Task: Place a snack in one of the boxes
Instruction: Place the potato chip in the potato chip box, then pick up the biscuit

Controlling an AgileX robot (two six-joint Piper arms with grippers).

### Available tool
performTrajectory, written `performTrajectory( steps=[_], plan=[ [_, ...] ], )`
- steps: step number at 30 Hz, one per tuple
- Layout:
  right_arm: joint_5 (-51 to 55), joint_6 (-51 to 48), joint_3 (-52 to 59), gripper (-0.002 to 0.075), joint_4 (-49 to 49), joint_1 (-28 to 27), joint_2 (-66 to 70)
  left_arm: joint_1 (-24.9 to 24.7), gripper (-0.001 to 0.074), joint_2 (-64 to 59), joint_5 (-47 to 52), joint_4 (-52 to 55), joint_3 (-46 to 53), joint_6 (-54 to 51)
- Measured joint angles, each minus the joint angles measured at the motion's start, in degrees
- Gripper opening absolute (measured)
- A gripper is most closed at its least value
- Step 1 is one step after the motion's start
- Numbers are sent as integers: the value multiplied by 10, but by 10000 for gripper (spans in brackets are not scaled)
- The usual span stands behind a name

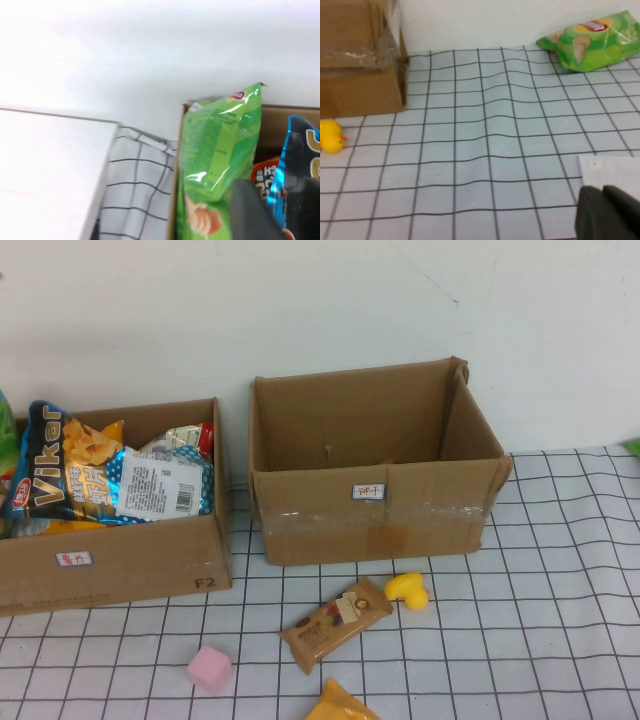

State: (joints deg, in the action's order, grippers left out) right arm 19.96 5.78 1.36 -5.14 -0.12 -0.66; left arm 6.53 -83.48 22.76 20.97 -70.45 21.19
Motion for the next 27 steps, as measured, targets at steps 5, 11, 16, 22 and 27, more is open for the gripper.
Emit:
performTrajectory(
  steps=[5,11,16,22,27],
  plan=[
    [0,0,0,-1,88,0,0,-4,30,83,-1,-12,51,-16],
    [1,0,3,-1,293,0,0,-47,1,206,-41,-18,156,-25],
    [-2,7,3,-1,408,0,0,-102,0,296,-19,-68,240,-43],
    [-12,17,3,-1,507,0,0,-179,-1,412,-9,-159,360,-92],
    [-25,-26,3,-1,520,0,0,-218,0,546,-3,-210,450,-96]
  ],
)
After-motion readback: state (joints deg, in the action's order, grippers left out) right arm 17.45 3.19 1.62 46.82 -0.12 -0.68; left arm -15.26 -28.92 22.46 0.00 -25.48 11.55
